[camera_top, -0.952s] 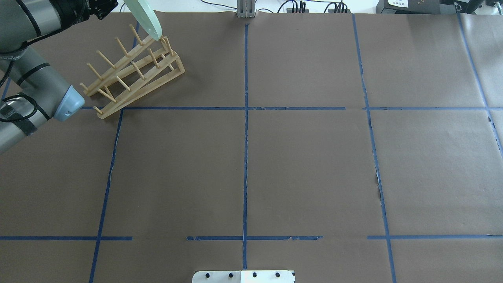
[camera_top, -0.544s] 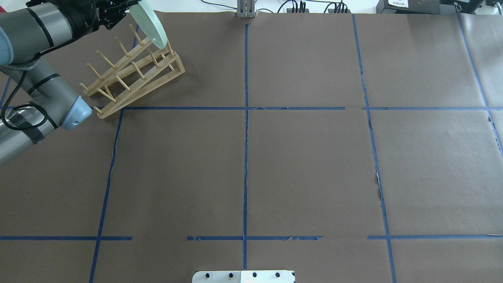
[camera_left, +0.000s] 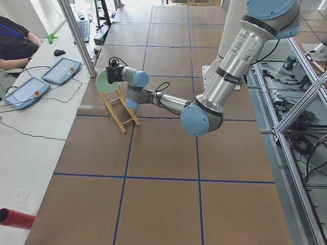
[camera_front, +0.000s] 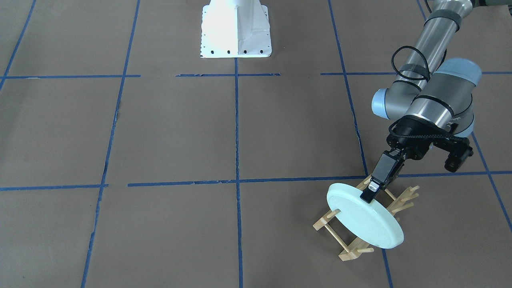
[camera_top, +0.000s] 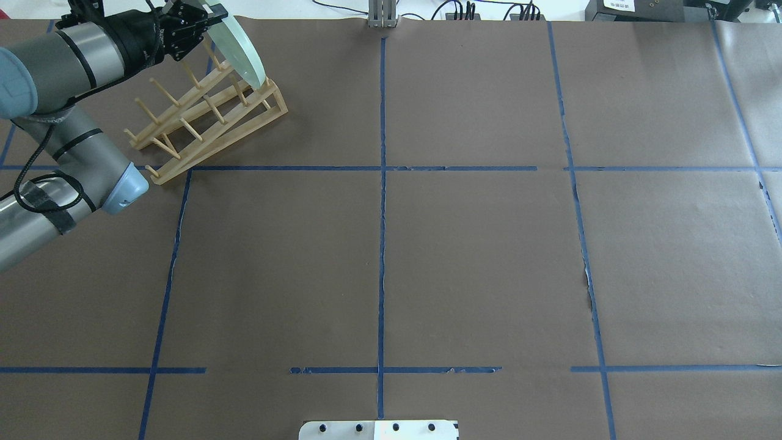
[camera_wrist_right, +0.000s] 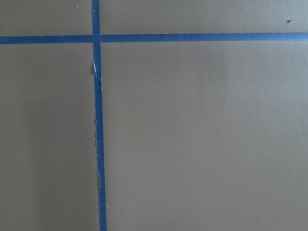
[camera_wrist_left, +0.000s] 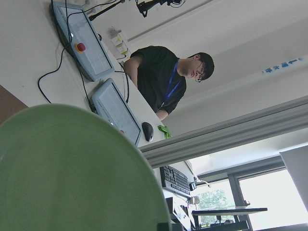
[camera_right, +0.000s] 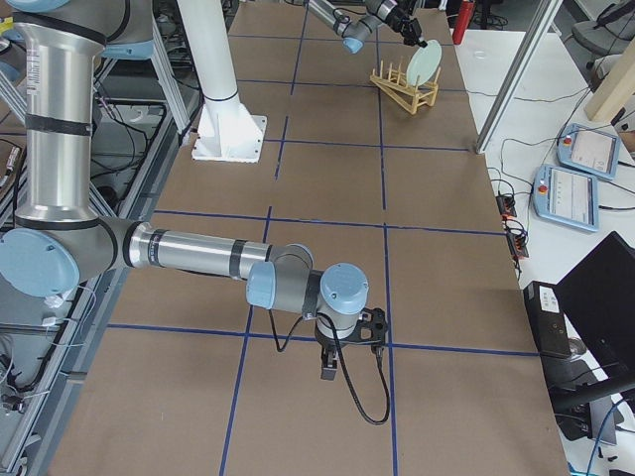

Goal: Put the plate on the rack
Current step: 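Lower the plate with the left gripper into the rack's slots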

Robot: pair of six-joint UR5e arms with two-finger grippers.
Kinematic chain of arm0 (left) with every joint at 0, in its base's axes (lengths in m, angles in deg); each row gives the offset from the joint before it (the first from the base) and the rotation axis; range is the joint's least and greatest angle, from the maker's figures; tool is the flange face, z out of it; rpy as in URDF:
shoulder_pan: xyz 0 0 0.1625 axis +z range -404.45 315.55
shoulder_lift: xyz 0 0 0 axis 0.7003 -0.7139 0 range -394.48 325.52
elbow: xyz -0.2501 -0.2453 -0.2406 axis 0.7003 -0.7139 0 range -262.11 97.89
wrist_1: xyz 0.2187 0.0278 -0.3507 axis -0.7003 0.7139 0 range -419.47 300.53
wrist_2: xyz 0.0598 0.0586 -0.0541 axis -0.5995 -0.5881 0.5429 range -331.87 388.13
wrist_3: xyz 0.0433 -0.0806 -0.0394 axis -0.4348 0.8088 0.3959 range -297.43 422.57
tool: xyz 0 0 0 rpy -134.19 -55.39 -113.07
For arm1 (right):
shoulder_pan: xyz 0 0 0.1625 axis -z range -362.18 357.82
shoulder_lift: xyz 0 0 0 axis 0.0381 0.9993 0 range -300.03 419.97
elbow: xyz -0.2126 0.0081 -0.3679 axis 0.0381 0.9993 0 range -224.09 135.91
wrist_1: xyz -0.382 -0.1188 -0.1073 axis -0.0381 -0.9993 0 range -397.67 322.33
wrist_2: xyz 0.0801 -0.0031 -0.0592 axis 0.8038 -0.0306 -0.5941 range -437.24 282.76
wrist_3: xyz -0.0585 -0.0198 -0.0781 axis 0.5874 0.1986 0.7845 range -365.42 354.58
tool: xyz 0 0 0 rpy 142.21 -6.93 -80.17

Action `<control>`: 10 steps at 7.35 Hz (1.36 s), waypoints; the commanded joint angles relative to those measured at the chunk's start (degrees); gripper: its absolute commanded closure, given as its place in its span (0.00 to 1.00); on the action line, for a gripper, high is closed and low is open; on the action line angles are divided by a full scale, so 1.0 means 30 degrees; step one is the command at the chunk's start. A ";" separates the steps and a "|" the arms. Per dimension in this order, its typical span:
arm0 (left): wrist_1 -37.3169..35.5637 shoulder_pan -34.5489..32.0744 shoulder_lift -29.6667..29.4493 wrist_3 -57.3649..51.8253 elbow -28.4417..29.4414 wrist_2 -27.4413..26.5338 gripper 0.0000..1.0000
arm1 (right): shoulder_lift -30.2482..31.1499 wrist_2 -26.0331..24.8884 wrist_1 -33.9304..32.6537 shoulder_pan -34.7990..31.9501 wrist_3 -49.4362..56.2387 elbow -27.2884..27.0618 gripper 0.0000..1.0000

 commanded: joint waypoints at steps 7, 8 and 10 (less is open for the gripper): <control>-0.0028 -0.0019 0.0028 0.0000 0.0220 -0.0034 0.00 | 0.0000 -0.0001 0.0000 0.0009 0.0022 0.0000 0.00; -0.0057 -0.0048 0.0028 0.0000 0.0220 -0.0034 0.00 | 0.0000 -0.0001 0.0000 -0.0020 -0.0007 0.0000 0.00; -0.0173 -0.0309 0.0028 -0.0087 0.0220 0.0111 0.00 | 0.0000 -0.0001 0.0000 0.0009 -0.0007 0.0000 0.00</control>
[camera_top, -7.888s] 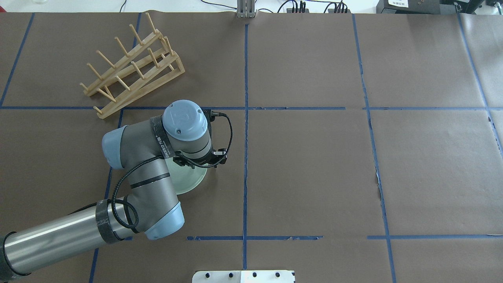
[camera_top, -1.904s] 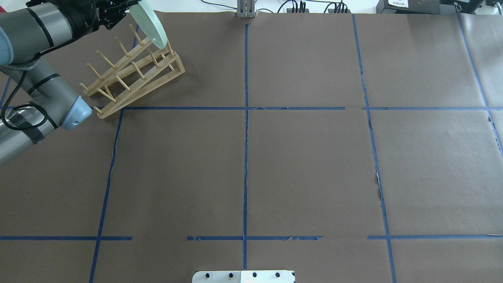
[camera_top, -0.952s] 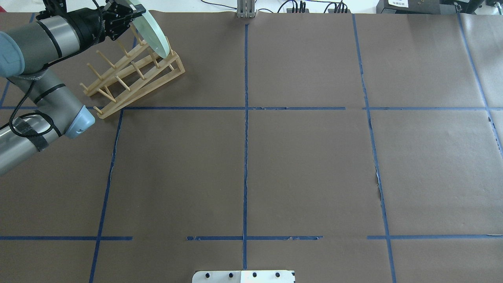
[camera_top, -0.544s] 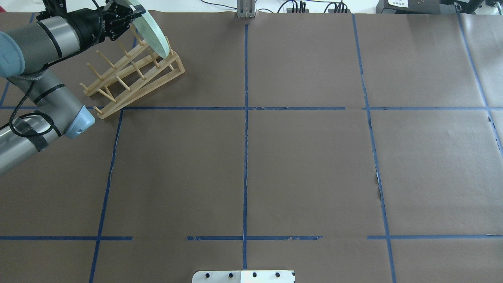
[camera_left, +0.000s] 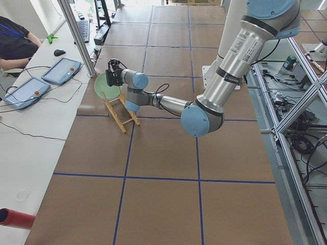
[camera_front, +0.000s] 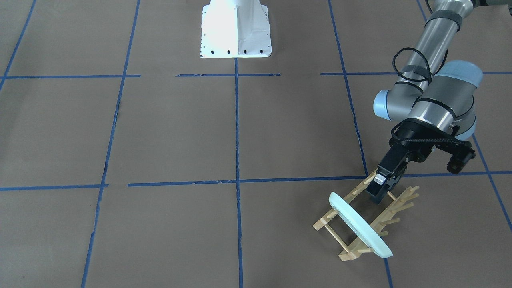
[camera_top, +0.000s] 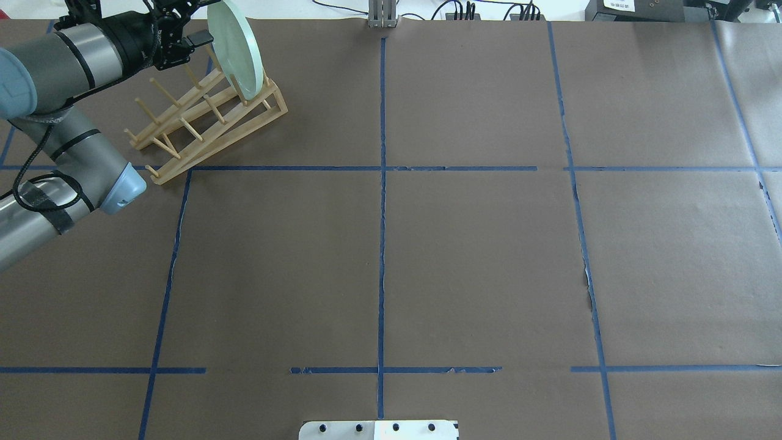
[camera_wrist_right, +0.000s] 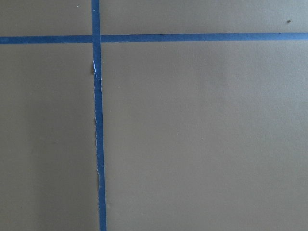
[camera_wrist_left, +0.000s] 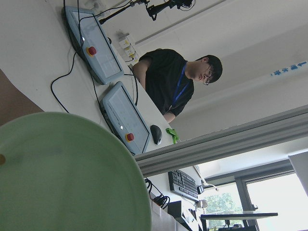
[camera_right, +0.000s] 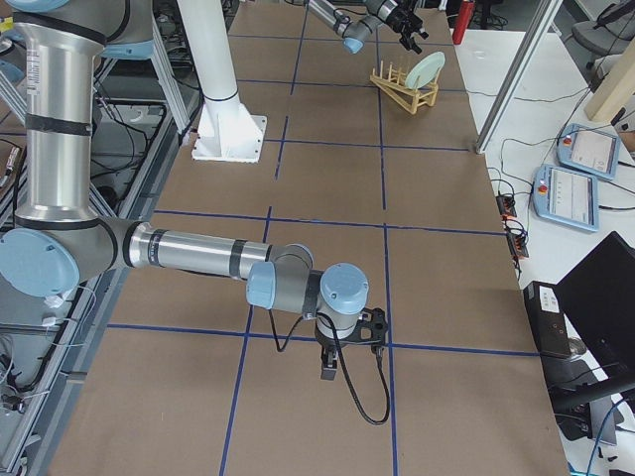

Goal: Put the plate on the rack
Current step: 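Lower the plate with the left gripper into the rack's slots, then open the left gripper and pull it back from the plate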

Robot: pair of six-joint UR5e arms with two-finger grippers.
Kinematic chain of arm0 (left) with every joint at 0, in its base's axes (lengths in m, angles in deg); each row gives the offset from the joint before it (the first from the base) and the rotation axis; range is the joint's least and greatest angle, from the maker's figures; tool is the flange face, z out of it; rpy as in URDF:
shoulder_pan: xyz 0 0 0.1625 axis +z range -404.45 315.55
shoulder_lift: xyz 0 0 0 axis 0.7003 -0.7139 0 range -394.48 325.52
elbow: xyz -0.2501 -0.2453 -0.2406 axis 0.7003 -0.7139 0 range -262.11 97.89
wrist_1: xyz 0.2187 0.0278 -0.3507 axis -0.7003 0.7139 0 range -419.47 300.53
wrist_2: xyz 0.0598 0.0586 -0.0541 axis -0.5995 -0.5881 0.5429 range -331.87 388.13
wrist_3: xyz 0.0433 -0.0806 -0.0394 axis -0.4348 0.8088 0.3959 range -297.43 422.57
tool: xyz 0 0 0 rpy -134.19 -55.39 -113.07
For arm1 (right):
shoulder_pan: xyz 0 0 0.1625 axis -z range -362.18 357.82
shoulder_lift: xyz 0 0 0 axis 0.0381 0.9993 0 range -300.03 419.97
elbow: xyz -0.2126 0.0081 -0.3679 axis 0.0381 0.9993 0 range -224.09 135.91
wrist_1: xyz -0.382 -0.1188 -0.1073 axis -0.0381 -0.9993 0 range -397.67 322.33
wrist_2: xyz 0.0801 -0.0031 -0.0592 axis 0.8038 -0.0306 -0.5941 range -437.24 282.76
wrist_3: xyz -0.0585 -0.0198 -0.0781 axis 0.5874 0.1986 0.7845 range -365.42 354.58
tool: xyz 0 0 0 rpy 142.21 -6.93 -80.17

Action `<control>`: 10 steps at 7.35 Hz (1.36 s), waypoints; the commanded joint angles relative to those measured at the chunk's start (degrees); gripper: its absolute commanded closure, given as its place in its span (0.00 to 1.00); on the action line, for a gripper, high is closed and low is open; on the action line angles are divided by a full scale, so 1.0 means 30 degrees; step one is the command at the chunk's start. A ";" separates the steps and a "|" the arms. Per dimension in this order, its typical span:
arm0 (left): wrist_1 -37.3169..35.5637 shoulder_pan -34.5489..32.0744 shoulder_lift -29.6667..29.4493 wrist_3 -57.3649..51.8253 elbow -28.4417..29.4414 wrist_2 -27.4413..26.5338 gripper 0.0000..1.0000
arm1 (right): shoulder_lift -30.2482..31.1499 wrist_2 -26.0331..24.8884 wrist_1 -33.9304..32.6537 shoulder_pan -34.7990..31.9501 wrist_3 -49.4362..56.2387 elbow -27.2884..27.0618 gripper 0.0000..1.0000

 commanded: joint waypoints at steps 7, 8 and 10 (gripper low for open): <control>-1.2042 -0.3875 0.5614 -1.3823 -0.8770 0.6065 0.00 | 0.0000 0.0000 0.0000 0.0018 -0.0015 -0.0001 0.00; -1.3545 -0.4196 0.6698 -1.6260 -0.9717 0.6035 0.00 | 0.0000 0.0000 0.0000 0.0018 -0.0015 -0.0001 0.00; -1.4869 -0.4606 0.8666 -2.0100 -1.0136 0.6035 0.00 | 0.0000 0.0000 0.0000 -0.0011 -0.0015 -0.0001 0.00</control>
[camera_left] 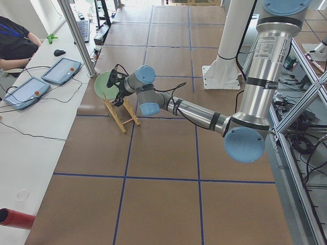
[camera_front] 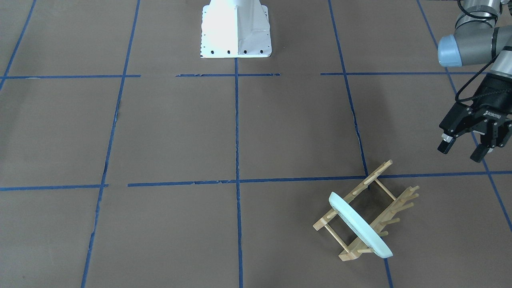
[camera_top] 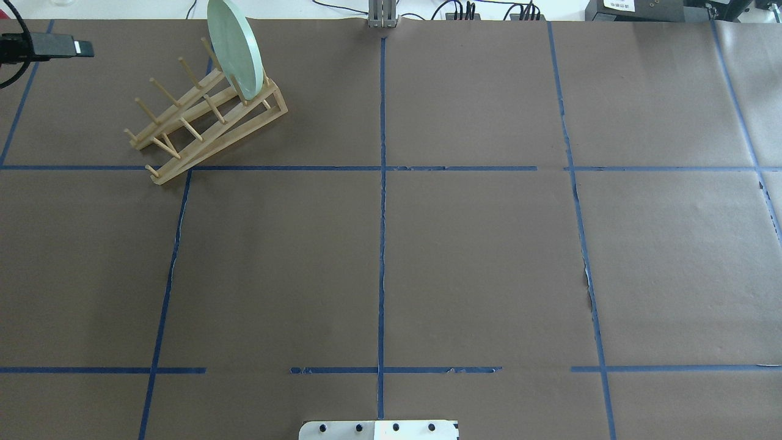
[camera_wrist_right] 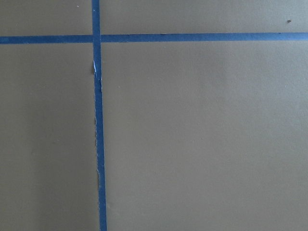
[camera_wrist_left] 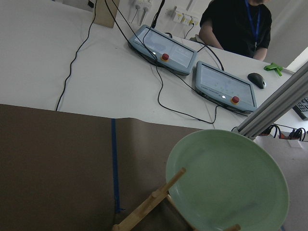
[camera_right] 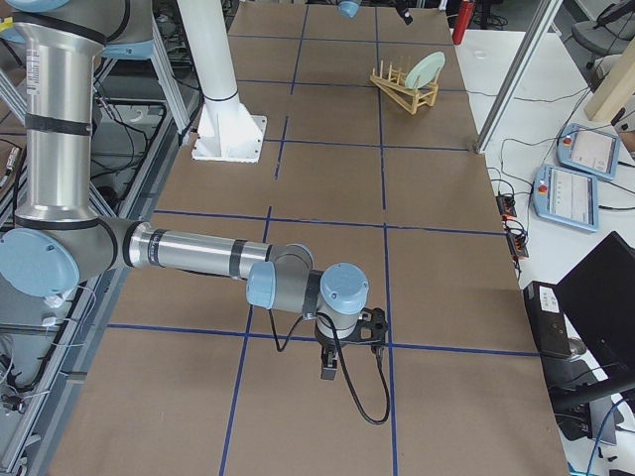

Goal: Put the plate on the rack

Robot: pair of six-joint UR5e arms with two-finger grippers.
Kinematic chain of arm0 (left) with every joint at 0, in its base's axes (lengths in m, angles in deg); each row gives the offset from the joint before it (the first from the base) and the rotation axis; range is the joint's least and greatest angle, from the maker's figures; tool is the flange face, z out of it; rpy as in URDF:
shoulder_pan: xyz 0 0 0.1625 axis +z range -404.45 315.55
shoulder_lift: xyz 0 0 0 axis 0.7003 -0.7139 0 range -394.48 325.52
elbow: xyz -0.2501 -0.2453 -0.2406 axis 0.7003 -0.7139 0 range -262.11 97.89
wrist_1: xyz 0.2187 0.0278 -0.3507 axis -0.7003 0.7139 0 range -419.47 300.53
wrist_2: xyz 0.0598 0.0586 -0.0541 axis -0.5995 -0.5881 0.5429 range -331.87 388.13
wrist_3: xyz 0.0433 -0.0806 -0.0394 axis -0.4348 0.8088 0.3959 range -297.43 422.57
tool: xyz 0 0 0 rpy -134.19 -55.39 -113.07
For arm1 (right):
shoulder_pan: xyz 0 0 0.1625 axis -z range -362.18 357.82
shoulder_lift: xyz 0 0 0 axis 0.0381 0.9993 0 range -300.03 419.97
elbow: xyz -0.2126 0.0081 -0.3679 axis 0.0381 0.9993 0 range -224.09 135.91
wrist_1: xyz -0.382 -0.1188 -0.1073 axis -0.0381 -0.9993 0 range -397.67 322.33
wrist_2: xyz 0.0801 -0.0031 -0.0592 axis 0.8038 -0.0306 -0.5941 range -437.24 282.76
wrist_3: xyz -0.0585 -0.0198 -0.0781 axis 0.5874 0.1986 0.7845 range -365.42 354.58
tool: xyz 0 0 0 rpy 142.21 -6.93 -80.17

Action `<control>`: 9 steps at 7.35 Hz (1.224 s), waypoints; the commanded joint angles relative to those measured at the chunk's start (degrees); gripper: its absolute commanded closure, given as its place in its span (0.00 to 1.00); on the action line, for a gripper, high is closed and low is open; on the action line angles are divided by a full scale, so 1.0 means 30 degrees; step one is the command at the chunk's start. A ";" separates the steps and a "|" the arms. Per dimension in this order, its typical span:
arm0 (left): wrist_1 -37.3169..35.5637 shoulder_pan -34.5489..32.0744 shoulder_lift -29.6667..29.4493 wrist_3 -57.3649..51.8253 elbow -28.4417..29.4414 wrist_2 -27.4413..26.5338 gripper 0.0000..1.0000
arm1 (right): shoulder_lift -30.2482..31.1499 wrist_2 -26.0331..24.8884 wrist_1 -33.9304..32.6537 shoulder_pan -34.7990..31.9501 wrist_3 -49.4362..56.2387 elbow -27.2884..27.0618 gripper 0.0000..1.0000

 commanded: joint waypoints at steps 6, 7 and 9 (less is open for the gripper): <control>-1.0805 -0.4218 0.0931 -1.6577 0.1254 0.3034 0.00 | 0.0000 0.0000 0.0000 0.0006 0.0000 0.0000 0.00; -1.0951 -0.4984 0.1076 -1.6620 0.2253 0.5143 0.00 | 0.0000 0.0000 0.0000 0.0006 0.0000 0.0000 0.00; -1.5350 -0.5547 0.0905 -1.6650 0.2671 0.5896 0.00 | 0.0000 0.0000 0.0000 0.0006 0.0000 0.0000 0.00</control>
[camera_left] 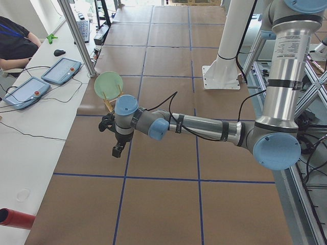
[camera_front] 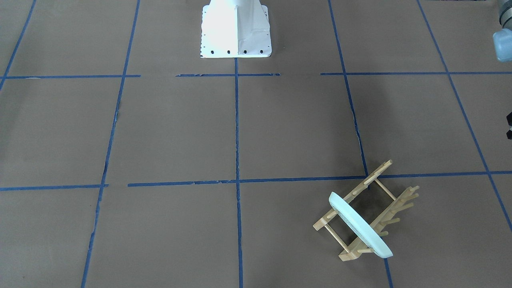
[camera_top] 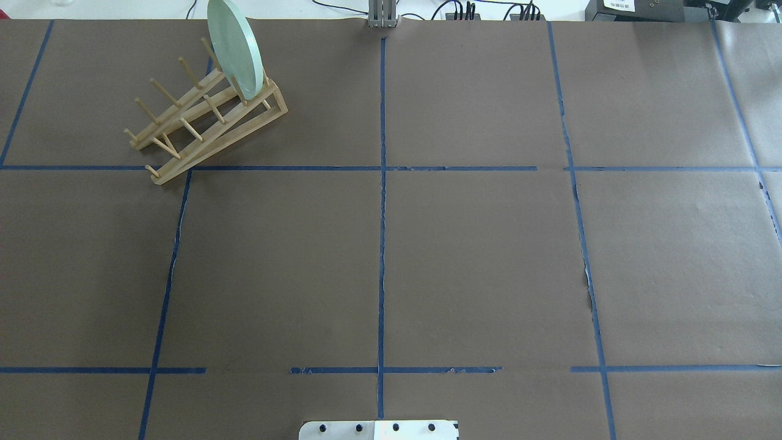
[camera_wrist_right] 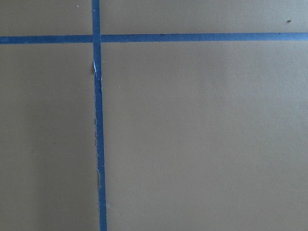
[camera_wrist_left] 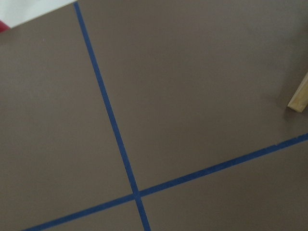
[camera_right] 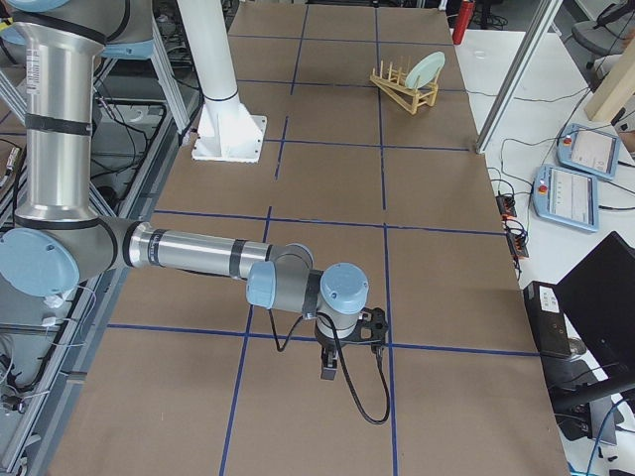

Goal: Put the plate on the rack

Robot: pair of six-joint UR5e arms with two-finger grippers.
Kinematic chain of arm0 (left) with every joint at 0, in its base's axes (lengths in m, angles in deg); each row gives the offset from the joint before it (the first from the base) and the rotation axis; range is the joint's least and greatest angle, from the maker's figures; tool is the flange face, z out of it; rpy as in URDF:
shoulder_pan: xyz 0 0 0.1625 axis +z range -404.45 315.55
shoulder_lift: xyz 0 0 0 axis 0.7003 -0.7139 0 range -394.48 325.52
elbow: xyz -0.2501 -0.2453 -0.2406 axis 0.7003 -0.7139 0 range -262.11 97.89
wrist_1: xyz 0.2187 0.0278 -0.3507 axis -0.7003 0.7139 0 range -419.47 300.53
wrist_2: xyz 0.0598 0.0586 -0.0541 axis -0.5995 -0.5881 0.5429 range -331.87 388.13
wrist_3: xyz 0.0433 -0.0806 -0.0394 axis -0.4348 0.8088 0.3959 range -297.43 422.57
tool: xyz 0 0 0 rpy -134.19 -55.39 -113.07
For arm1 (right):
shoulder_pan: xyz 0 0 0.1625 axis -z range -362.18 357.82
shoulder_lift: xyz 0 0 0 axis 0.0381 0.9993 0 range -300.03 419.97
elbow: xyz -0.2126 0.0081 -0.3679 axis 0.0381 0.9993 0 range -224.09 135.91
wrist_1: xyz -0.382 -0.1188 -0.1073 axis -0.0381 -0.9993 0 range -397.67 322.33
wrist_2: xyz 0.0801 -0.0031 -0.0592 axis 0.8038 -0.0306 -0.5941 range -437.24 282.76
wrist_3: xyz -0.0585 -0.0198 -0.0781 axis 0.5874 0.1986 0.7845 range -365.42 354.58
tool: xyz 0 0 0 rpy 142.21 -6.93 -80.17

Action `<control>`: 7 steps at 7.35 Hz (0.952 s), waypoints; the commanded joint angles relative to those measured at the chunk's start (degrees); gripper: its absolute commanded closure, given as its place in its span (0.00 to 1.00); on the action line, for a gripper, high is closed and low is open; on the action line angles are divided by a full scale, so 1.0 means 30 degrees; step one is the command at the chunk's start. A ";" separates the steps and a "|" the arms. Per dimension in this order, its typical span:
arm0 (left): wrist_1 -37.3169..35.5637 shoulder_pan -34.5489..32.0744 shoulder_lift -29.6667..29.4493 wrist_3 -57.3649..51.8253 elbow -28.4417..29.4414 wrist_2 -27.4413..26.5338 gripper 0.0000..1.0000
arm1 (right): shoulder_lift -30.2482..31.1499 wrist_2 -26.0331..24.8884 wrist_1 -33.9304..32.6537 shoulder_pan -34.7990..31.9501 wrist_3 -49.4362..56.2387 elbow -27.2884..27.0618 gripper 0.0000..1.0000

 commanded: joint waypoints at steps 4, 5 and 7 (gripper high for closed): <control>-0.4873 -0.1397 0.0253 -0.0577 0.1351 0.0737 0.00 | 0.0000 0.0000 0.0000 0.0001 -0.0001 0.0000 0.00; -0.4988 -0.2359 0.0779 -0.2002 0.1470 0.0767 0.00 | 0.0000 0.0000 0.0000 0.0001 -0.0001 0.0000 0.00; -0.5866 -0.3125 0.1017 -0.2134 0.1209 0.1030 0.00 | 0.0000 0.0000 0.0000 0.0001 -0.0001 0.0000 0.00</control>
